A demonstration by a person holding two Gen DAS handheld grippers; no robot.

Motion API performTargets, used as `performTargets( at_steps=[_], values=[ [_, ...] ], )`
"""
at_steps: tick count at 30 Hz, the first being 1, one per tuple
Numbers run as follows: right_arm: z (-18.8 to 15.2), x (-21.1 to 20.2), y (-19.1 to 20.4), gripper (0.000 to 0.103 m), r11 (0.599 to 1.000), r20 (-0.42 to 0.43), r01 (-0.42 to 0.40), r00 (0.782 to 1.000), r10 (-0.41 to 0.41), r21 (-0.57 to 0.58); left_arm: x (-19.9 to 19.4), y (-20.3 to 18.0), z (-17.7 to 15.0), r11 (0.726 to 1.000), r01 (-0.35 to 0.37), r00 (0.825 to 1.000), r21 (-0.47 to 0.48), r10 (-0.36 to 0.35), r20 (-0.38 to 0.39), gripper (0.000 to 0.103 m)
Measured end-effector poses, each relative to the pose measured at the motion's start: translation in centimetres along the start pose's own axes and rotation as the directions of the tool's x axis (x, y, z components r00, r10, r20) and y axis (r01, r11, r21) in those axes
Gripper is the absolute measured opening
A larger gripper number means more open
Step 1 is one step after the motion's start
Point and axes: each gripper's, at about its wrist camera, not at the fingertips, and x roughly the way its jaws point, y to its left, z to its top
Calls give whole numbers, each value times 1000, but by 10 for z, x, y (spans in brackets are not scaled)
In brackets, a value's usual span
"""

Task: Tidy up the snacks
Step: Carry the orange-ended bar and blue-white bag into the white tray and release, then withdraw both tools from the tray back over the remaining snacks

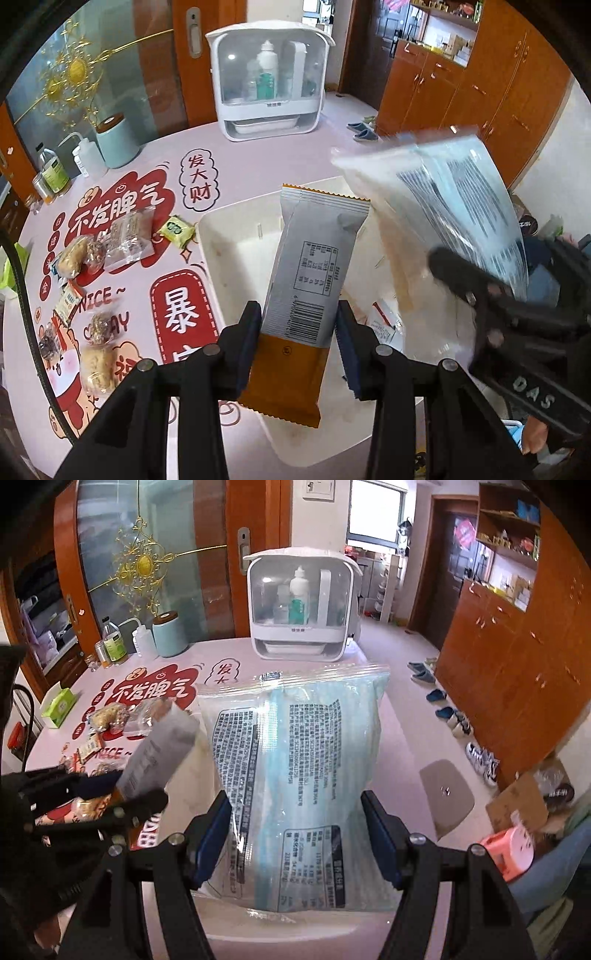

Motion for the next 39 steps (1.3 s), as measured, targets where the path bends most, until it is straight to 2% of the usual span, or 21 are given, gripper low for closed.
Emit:
performTargets(
  at_steps=[6, 8, 9, 11, 13, 14, 16, 28, 39],
  values=[
    [21, 23, -11, 70, 1000, 5, -16, 1000, 16, -24, 9, -16, 4, 1000, -7, 1000, 30, 7, -15, 42],
    [27, 31, -15, 71, 999, -4, -36, 999, 36, -22, 8, -18, 3, 999, -12, 1000, 34, 12, -11, 45],
    [28, 33, -16, 72, 999, -9, -44, 999, 44, -18, 8, -19, 2, 999, -14, 1000, 40, 15, -12, 51],
    [32, 39, -19, 72, 998, -10, -60, 998, 60, -8, 6, -20, 0, 998, -41, 999, 53, 41, -1, 81],
    [34, 39, -19, 75, 999, 6, -53, 999, 53, -1, 3, -18, -1, 996, -62, 998, 61, 61, 24, 90],
    [35, 39, -19, 82, 999, 17, -48, 999, 48, 3, 0, -16, -2, 995, -72, 997, 61, 70, 37, 90],
    [38, 38, -19, 88, 999, 33, -42, 999, 42, 9, -1, -12, -3, 995, -82, 996, 56, 80, 36, 90],
    [31, 34, -2, 88, 997, 10, -72, 997, 72, -13, -15, 18, -15, 994, -105, 994, -23, 106, 27, 90],
    [6, 26, 22, 88, 997, -33, -84, 996, 83, -2, -34, 40, -37, 993, -114, 993, -32, 115, 33, 90]
  ],
)
